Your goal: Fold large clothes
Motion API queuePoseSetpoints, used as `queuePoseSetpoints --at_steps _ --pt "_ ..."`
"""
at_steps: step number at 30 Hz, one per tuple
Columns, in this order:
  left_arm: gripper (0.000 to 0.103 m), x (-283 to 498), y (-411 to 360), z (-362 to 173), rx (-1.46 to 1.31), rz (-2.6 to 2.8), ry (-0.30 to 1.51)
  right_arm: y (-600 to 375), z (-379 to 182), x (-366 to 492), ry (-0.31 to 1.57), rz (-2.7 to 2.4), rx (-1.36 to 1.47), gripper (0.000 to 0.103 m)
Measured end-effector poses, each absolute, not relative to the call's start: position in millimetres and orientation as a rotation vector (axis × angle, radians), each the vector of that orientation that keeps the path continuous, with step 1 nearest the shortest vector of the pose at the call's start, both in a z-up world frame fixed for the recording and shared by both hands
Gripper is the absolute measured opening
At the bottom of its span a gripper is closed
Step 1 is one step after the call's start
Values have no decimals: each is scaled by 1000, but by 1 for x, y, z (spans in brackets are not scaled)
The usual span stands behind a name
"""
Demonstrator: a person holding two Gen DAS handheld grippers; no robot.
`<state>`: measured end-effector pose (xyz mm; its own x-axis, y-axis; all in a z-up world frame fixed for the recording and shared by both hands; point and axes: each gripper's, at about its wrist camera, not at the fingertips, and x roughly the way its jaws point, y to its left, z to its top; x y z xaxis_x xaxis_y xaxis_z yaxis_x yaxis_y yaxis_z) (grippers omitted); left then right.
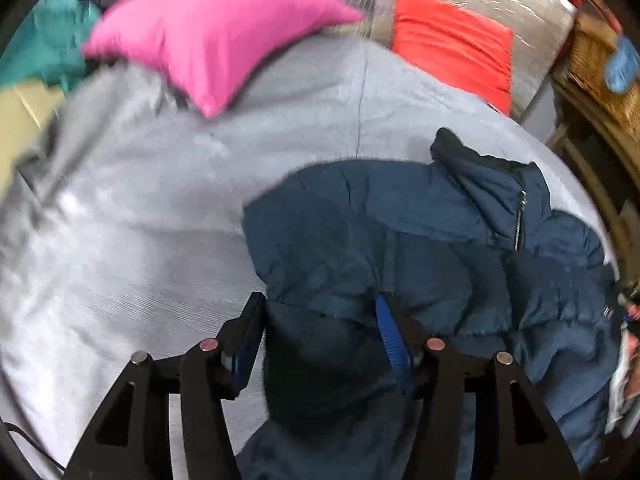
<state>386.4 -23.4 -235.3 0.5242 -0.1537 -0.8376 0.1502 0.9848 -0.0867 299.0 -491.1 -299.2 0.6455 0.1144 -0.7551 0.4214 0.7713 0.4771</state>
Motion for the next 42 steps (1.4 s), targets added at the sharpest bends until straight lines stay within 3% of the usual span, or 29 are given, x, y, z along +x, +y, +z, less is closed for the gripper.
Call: queuePoseSetpoints --at_steps 6,8,13,22,27,36,38,42 --pt "60 346 -28 -208 122 -186 851 -486 -299 276 968 -203 750 65" --pt "60 339 -26 -203 139 -184 823 -479 -297 269 984 -181 744 72" --pt "60 325 -24 -195 160 -183 788 -458 -298 251 1018 -194 630 73" --pt "60 312 -18 -195 189 -154 773 -464 -310 237 969 -213 698 75" --pt "78 318 -10 -202 171 -151 823 -485 -313 230 932 -263 770 75" --pt "80 350 23 -253 -241 -348 1169 -479 -327 238 984 -147 805 74" --pt "80 352 20 -260 -278 -372 1188 -471 -325 242 989 -118 762 62" --pt "77 352 15 -262 -308 -381 1185 -457 -323 244 989 -105 680 50"
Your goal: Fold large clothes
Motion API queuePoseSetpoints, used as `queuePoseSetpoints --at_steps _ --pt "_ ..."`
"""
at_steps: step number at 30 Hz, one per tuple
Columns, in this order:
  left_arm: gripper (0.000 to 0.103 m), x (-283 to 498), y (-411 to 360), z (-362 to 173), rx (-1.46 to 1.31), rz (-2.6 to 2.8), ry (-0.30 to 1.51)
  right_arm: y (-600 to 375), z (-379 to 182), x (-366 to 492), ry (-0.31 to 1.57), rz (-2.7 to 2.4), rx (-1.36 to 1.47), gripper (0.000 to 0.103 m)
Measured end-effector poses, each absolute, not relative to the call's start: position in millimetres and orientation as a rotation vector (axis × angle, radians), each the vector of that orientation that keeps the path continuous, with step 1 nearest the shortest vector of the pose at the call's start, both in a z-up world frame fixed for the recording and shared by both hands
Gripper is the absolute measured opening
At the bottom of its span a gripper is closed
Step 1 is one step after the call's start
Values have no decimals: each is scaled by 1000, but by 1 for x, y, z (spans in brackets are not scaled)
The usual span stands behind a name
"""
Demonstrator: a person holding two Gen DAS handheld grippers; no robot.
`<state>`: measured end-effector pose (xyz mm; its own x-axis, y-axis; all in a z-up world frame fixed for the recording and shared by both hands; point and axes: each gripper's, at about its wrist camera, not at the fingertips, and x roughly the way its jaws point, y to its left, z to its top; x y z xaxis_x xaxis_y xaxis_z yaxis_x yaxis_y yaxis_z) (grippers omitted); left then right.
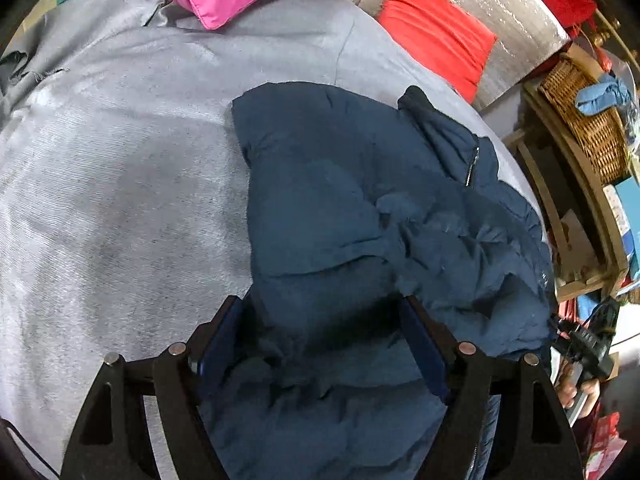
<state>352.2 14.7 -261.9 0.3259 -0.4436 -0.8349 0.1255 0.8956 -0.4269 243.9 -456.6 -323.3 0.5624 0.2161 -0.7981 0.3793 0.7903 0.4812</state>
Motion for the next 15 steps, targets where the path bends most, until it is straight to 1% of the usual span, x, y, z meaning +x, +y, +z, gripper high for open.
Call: queuePoseSetpoints --at_steps 1,3,7,10,15 --pt "73 353 14 -263 -313 -378 1185 -454 -323 244 989 -108 667 49" --pt "68 355 11 -263 -313 -371 1182 -451 -324 243 992 -112 654 47" --pt "63 362 5 -265 -319 -362 1182 -442 -323 248 988 -118 648 45" --pt "60 371 2 -266 -345 -368 1190 -438 -323 249 982 -105 675 45" --pt "57 382 -4 -261 -348 -360 1179 -434 -318 250 923 12 779 38"
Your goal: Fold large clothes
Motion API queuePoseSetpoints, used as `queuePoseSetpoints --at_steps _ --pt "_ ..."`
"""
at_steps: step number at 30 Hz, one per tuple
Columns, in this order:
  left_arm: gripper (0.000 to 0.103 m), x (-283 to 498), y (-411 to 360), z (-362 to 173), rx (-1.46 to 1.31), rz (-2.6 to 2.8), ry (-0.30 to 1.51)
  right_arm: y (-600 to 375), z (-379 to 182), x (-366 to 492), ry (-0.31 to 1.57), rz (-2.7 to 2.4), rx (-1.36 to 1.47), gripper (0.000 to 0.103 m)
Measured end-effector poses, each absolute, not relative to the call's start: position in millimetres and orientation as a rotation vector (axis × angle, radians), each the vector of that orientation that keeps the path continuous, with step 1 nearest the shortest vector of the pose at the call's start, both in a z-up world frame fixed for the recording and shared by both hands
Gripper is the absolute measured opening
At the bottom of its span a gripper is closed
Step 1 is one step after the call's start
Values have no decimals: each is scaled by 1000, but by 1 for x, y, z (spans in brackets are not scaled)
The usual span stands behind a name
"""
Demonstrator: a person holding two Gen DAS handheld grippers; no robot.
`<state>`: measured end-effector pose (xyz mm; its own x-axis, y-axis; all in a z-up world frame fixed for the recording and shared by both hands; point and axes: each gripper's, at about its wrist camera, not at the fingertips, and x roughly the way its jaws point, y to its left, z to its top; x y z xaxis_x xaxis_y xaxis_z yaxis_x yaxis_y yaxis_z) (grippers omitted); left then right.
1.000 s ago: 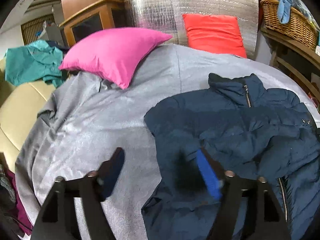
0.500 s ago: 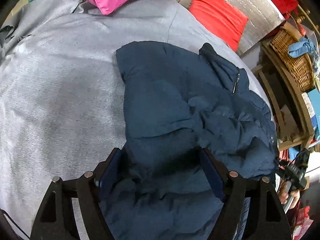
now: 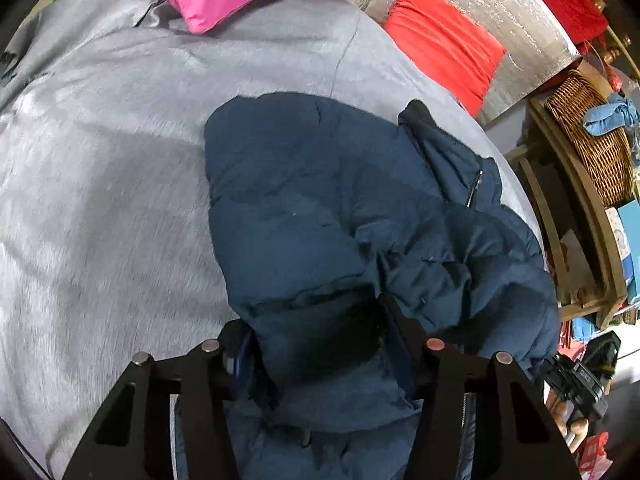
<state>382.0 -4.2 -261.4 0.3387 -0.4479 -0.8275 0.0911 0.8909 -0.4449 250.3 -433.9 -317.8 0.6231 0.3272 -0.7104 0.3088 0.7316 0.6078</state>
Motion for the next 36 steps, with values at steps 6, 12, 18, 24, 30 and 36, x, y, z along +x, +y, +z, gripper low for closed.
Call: queuePoseSetpoints --at_steps 6,12,18,24,30,36 --pt "47 397 -2 -259 -354 -354 1150 -432 -307 256 873 -37 699 33" --pt "42 397 -3 -264 -266 -336 1120 -457 -315 246 874 -139 673 31" --pt "42 389 -11 -264 -159 -305 1100 -448 -321 254 934 -172 610 35" --pt "51 364 -10 -243 5 -200 1030 -458 -304 245 933 -257 583 56" --pt "68 324 -19 -202 83 -137 850 -423 -250 233 713 -296 398 56" --pt "68 319 -57 -199 49 -314 833 -368 -262 273 811 -25 455 32"
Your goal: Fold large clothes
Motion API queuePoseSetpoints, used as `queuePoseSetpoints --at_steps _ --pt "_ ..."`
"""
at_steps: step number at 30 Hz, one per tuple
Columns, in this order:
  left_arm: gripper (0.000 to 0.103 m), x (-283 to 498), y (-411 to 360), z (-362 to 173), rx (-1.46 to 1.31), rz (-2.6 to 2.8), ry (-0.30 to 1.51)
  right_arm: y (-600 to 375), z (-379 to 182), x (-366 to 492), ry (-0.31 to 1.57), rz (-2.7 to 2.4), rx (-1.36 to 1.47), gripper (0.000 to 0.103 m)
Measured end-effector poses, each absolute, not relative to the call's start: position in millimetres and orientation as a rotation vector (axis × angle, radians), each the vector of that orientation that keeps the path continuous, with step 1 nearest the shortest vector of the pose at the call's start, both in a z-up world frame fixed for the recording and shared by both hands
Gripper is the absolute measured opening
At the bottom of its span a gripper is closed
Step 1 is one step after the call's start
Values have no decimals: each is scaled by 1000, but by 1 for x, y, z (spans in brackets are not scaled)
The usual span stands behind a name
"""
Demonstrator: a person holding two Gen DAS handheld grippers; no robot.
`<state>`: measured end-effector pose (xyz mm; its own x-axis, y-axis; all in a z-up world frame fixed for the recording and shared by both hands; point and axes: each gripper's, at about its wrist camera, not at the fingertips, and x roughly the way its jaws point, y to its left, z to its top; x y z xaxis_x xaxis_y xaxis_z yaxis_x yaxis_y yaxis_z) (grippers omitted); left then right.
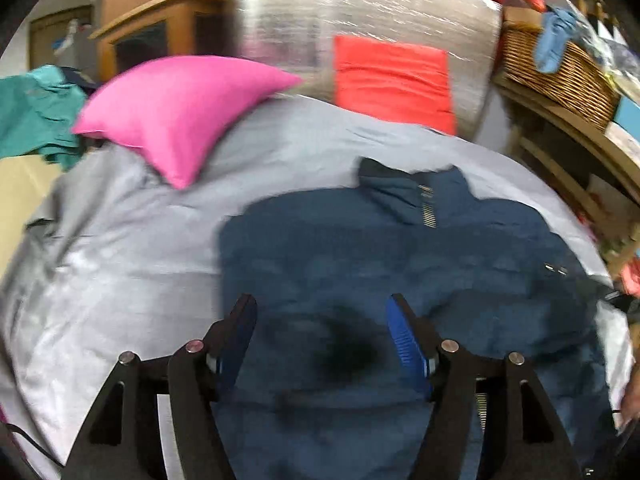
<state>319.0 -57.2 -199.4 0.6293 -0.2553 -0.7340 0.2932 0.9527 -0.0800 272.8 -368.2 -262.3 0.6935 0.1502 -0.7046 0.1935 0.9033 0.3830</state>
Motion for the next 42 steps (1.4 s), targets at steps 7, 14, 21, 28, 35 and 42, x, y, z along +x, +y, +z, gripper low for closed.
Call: queuePoseSetpoints --at_steps 7,14,21,28,35,42 --pt "74 339 -87 -253 115 -306 1017 -365 -323 301 1039 27 615 31" --pt "79 332 -91 -260 171 -291 1030 -377 -339 295 1035 99 715 31" --pt "80 330 -78 -246 82 -318 1067 -379 -310 276 994 165 736 56" --pt "80 312 -31 -236 -237 -337 1145 -400 -305 241 970 163 863 63" --pt "80 319 0 -256 -463 -300 1217 -420 -332 232 961 30 1042 61" --pt "74 338 1 -264 -491 -247 1187 -436 -338 241 890 -88 1104 38"
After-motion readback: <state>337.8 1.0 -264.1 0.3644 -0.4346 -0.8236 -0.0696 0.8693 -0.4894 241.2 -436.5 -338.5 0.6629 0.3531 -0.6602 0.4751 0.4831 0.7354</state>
